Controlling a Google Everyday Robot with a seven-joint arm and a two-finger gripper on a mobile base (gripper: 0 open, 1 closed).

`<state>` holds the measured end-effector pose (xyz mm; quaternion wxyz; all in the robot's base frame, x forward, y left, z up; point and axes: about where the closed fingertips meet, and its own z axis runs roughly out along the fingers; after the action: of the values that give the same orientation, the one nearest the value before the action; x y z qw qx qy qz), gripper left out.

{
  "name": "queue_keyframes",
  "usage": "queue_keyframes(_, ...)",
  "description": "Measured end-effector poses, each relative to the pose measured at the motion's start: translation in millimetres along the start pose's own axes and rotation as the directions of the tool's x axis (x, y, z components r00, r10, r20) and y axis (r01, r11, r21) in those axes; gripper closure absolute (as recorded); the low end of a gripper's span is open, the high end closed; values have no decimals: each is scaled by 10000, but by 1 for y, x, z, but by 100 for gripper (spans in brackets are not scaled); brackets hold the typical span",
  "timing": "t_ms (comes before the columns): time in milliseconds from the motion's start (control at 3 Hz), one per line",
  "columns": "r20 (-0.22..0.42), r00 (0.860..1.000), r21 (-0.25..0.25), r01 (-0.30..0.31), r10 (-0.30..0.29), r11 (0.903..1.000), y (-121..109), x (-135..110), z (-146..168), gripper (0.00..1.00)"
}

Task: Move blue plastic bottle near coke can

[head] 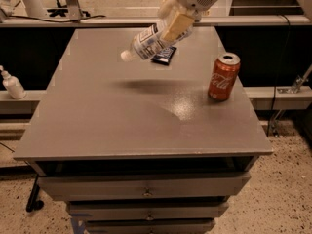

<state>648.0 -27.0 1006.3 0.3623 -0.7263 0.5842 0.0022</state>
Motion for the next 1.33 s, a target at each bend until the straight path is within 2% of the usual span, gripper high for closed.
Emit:
queue_keyframes(333,-195,9996,66,-208,209,9998,-9,41,-22,100)
queue_keyframes(667,-413,9984,-123,-391,386,9992,-12,73,-38,100)
queue_keyframes(1333,-735,9962,-511,-497,459,9975,-3,123,-54,100)
